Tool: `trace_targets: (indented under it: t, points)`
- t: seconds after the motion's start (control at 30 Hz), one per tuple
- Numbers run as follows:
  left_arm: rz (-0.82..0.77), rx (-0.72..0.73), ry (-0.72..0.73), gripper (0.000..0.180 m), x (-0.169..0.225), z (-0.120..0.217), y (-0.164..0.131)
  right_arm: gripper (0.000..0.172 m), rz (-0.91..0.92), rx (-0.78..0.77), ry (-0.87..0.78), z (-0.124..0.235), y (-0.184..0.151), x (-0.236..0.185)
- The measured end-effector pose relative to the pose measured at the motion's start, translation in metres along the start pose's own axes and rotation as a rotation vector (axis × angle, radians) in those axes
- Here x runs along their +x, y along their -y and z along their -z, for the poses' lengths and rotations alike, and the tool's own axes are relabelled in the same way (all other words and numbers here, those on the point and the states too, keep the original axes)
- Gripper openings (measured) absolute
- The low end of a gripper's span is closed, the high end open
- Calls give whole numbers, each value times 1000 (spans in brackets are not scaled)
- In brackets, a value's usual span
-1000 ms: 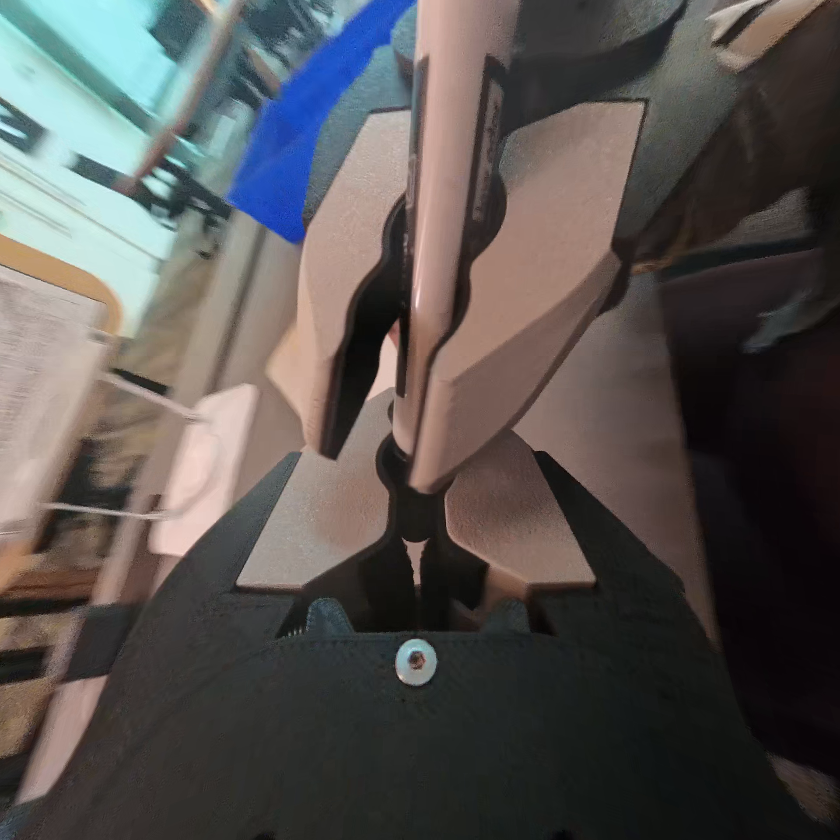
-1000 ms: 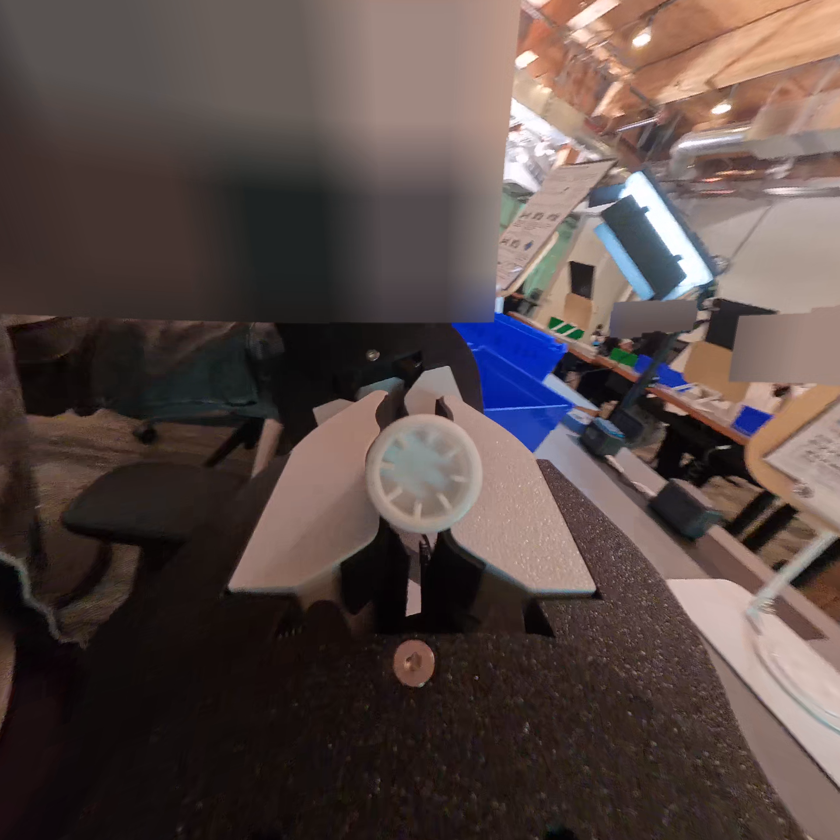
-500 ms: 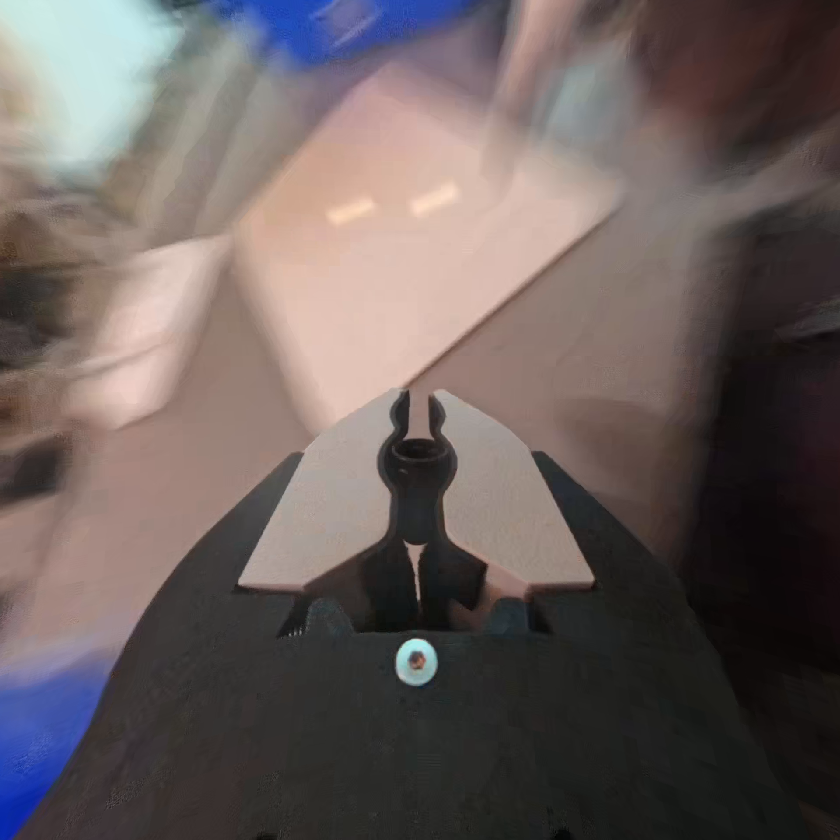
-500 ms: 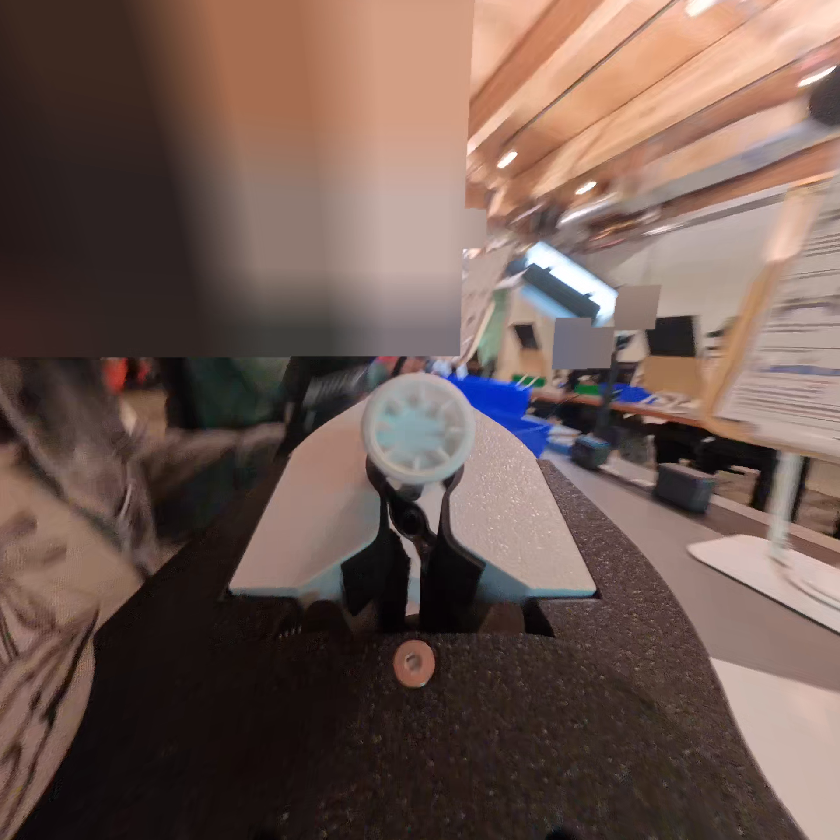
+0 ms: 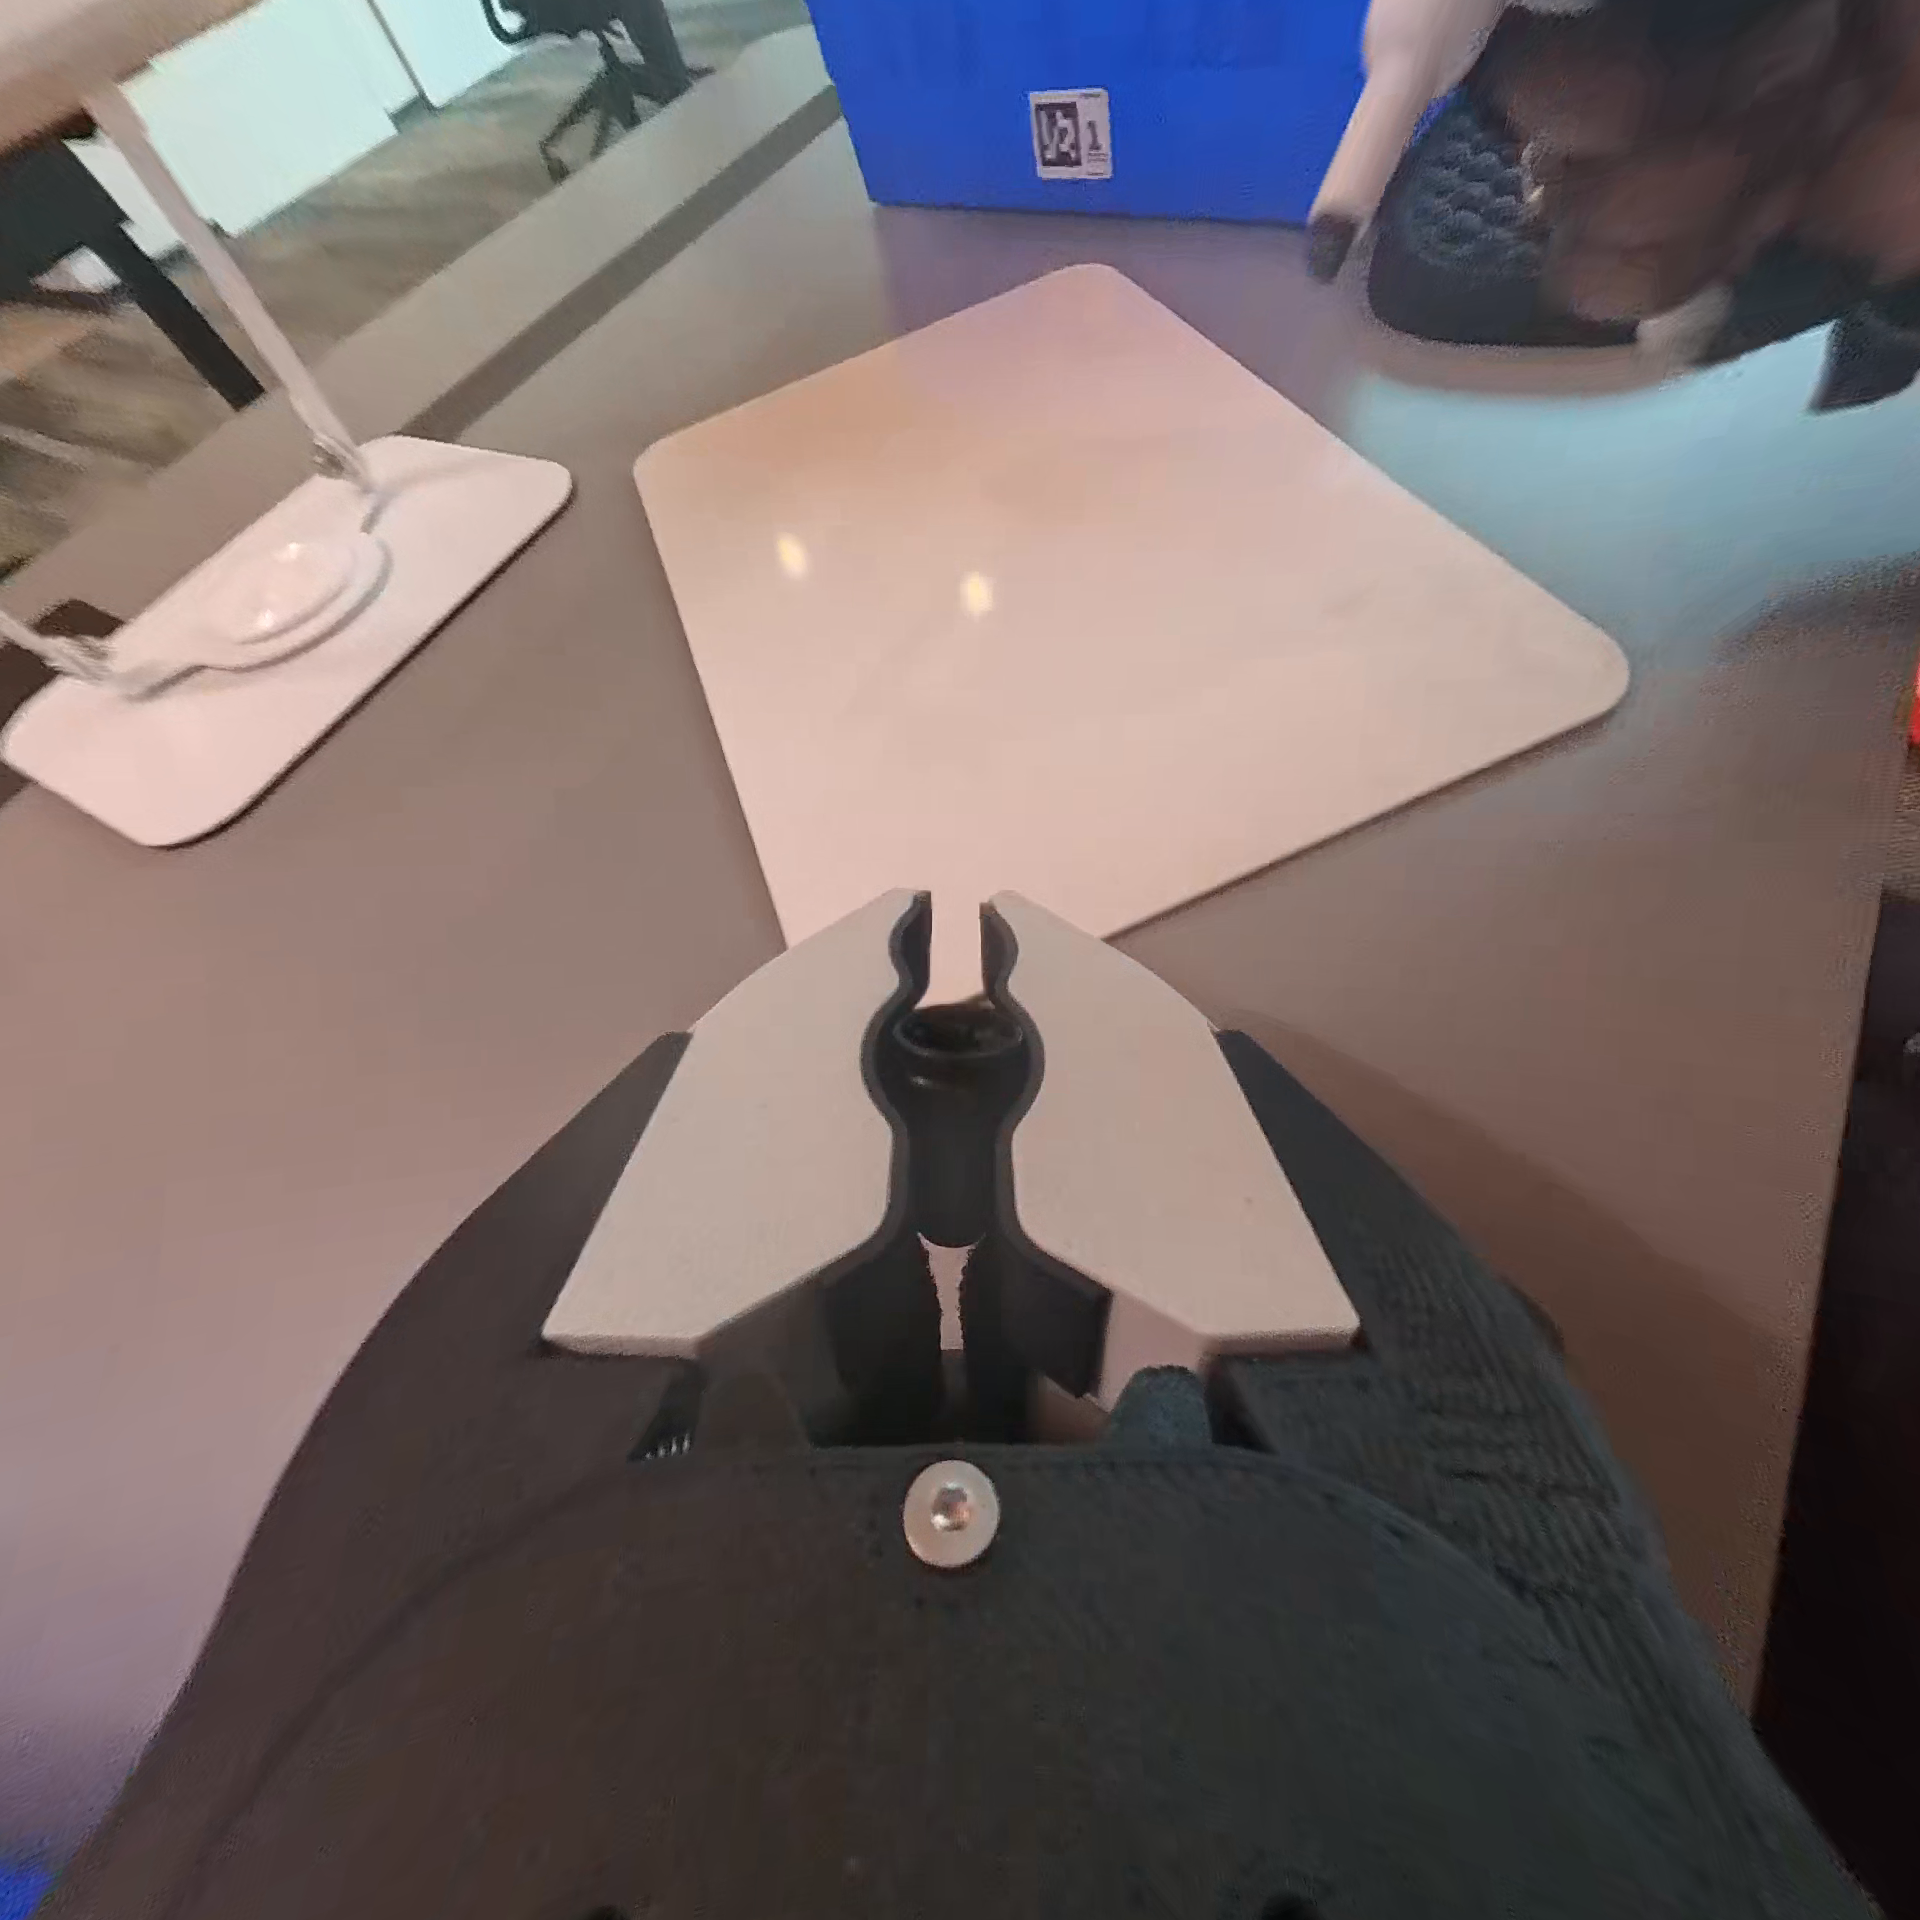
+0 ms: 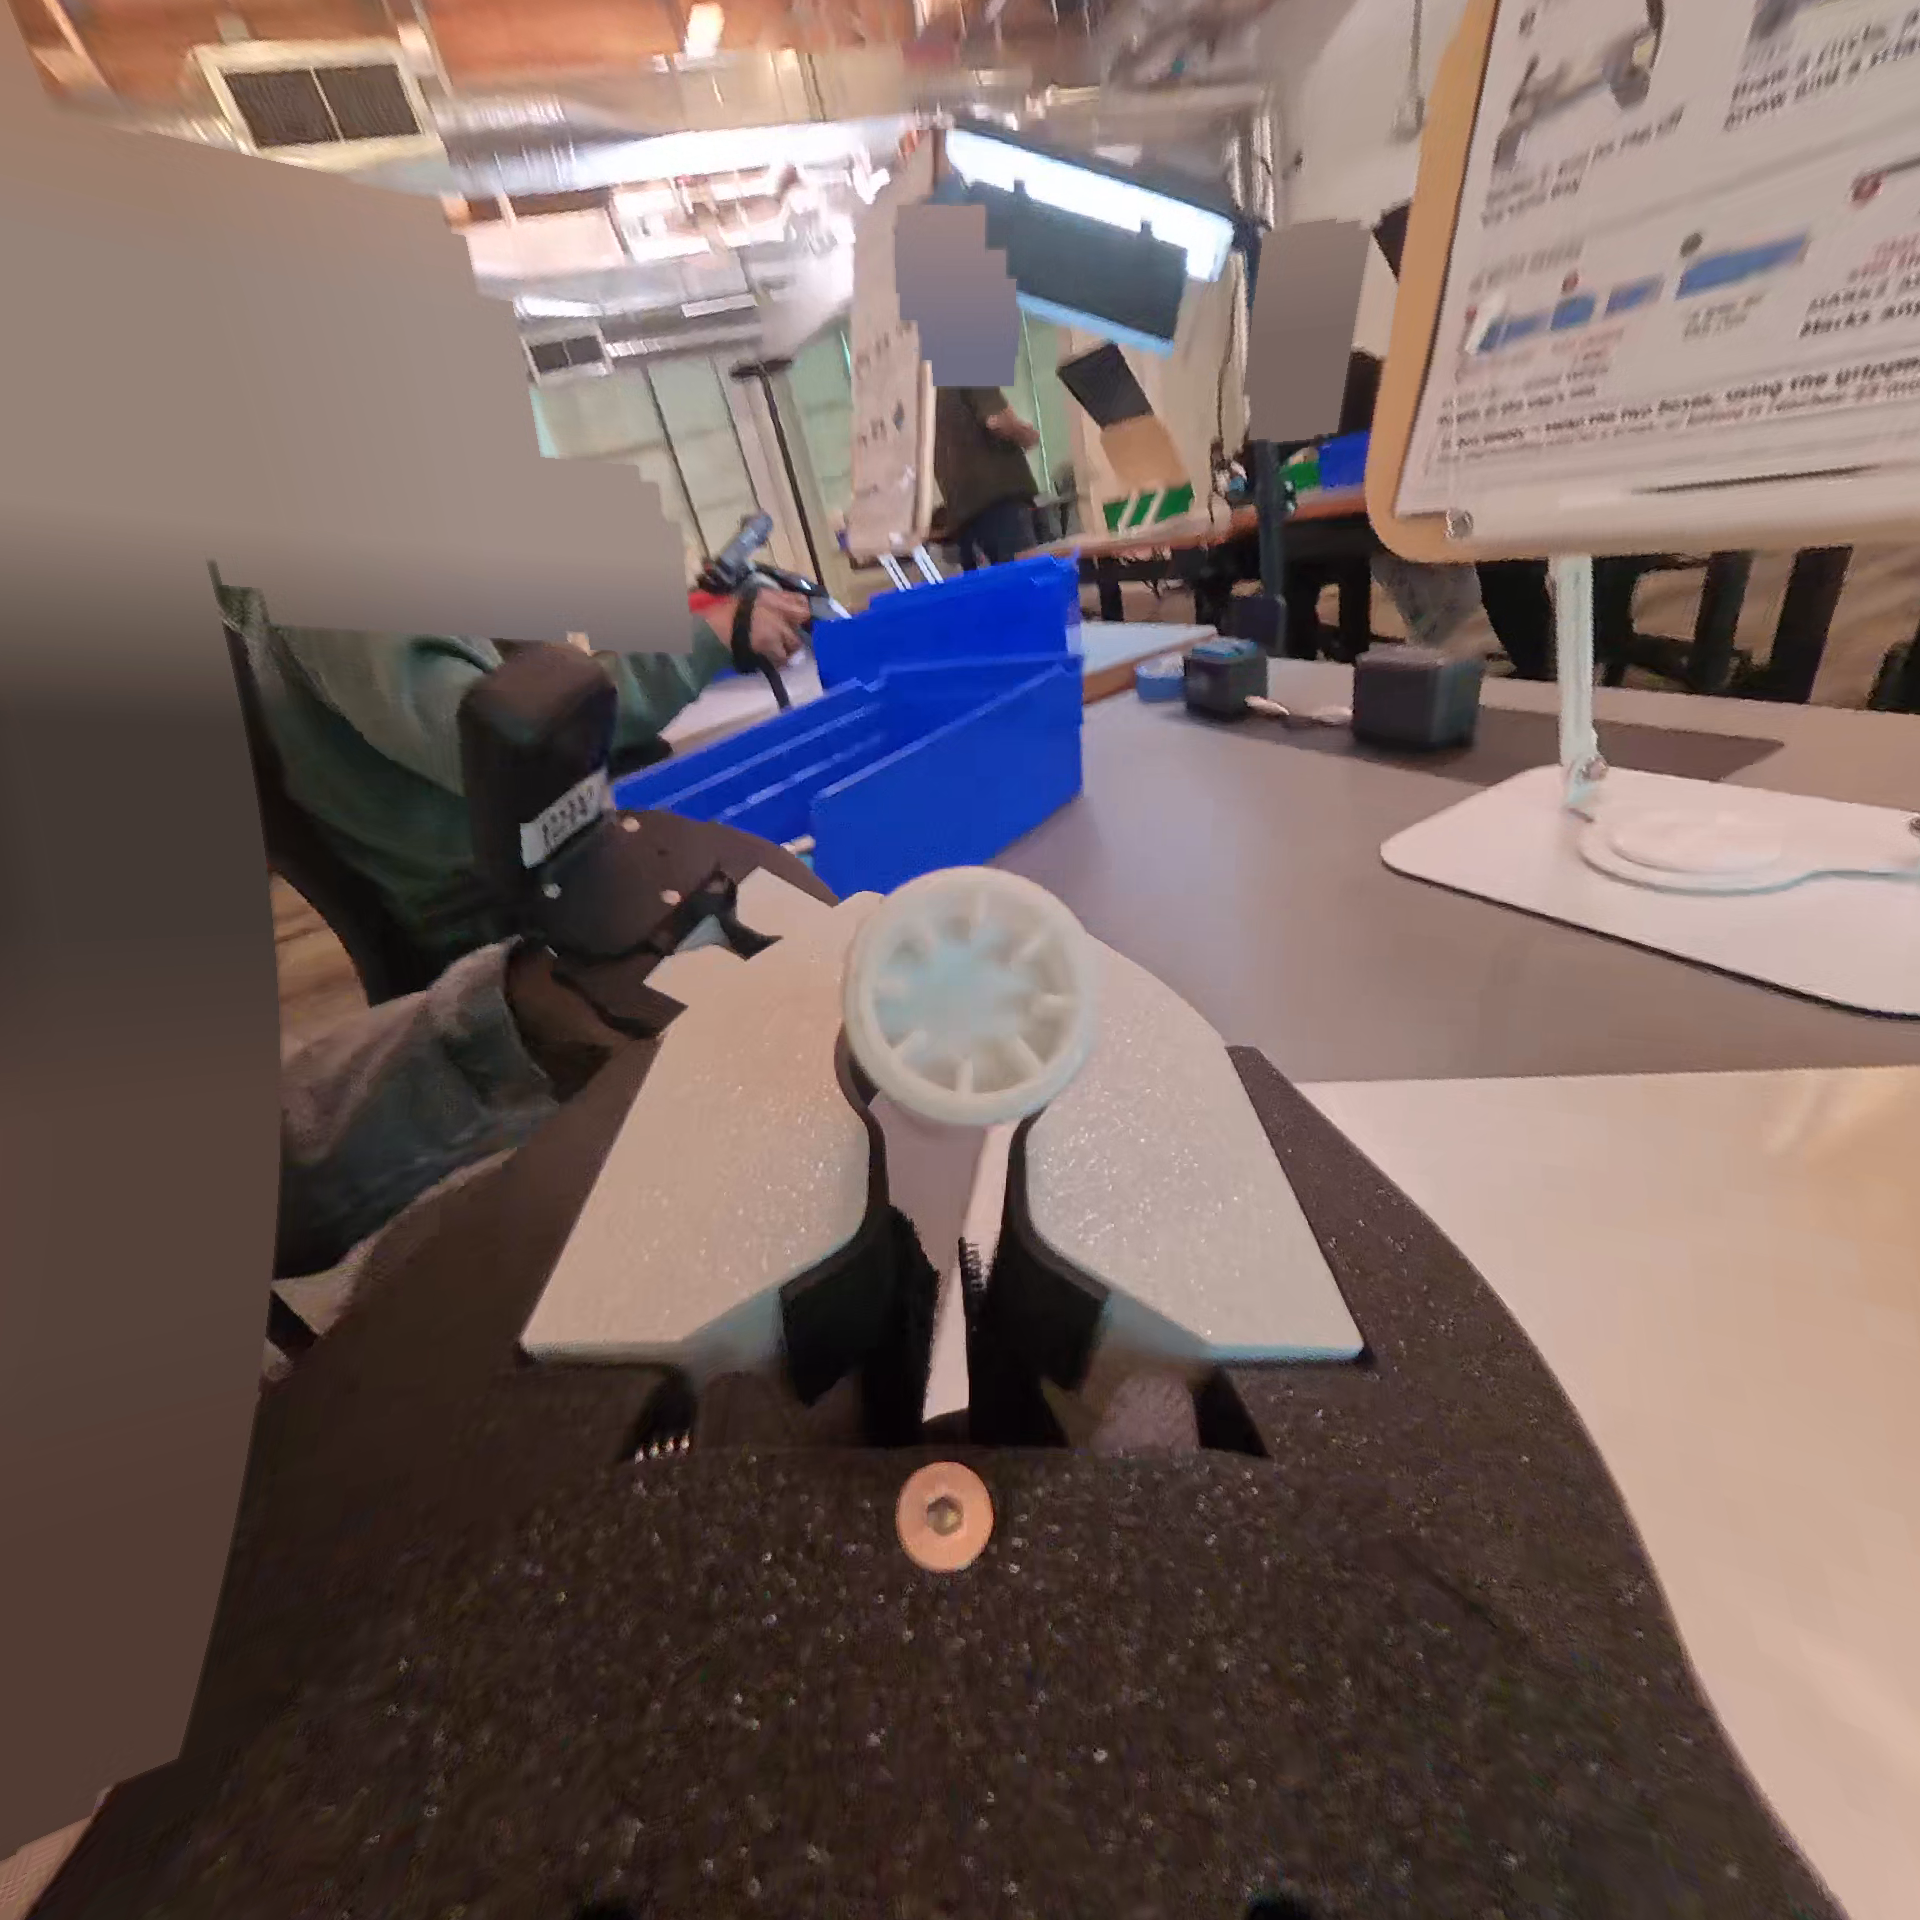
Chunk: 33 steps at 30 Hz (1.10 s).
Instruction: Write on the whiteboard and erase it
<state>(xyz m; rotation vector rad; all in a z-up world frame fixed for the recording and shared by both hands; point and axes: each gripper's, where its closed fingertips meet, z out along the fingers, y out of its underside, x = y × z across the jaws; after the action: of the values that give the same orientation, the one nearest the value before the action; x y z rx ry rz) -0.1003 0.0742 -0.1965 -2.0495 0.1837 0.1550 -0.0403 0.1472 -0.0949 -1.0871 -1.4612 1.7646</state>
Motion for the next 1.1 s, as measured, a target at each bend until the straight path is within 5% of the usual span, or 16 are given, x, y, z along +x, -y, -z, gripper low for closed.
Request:
trace_targets:
  t: [0.47,0.83,1.1]
  points:
    - [271,145,-246,9,12,-21,15,19,214,-317,-23,-54,-60,52]
    - [311,-11,-152,9,2,-39,-4,19,178,-330,-15,-66,-85,62]
    - [309,13,-173,9,4,-37,-1,17,231,-346,-13,-67,-88,59]
